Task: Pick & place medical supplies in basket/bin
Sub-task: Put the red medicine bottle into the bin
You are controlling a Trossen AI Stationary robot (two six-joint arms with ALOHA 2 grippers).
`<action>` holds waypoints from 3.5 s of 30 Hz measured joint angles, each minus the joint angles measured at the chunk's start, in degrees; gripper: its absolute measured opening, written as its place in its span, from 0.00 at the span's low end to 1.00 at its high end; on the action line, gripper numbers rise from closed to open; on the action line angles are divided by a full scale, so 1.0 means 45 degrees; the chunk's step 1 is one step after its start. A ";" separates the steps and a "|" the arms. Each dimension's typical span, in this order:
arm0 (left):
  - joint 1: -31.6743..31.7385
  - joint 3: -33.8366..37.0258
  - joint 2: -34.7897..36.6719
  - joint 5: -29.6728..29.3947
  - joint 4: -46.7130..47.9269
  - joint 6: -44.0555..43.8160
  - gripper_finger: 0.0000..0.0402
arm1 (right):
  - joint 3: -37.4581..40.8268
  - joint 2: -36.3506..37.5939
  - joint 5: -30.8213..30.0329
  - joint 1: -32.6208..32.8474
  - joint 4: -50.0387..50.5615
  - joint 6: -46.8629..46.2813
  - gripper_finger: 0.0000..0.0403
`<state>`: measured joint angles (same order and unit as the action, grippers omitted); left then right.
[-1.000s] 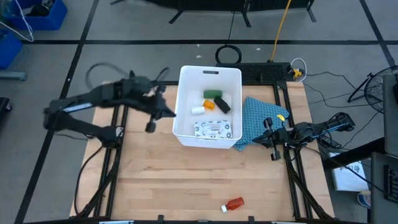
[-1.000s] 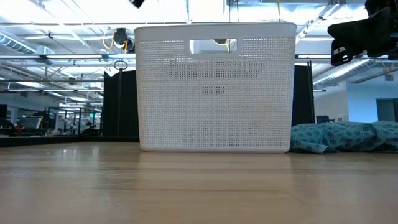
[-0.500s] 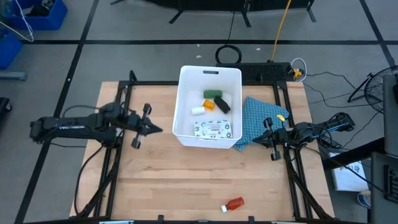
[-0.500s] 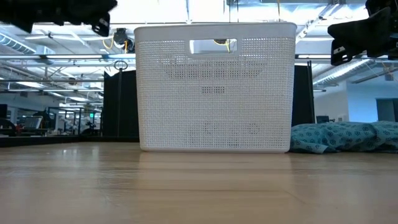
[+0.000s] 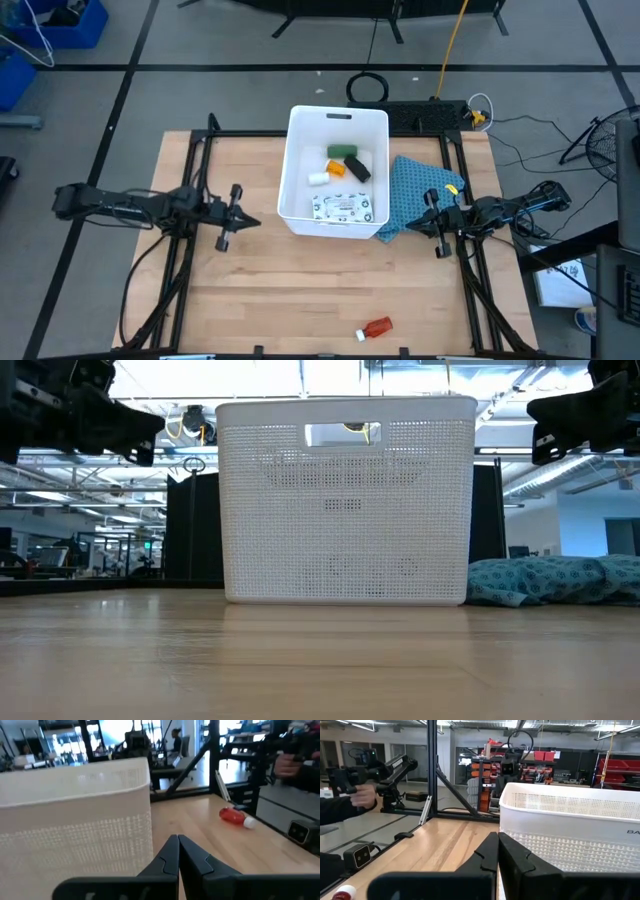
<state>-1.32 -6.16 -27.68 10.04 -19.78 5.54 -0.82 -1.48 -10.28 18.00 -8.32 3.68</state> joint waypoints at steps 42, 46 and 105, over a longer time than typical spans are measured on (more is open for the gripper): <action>-0.0001 0.0987 -0.0010 -0.1670 -0.0965 -0.1685 0.11 | -1.5765 -2.0648 -0.0115 0.5682 0.6507 -0.4380 0.70; -0.0001 0.0987 -0.0010 -0.1666 -0.0960 -0.1685 0.11 | -1.5781 -2.1106 -0.0029 0.5699 0.6639 -0.4335 0.76; -0.0001 0.0982 -0.0010 -0.1141 -0.0809 -0.1915 0.11 | -1.3746 -2.2993 -0.0044 0.6520 0.4904 -0.6679 0.77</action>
<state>-1.32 -1.74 -27.73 4.91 -23.42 -3.08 -62.67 -104.95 -10.48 47.34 13.75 -26.37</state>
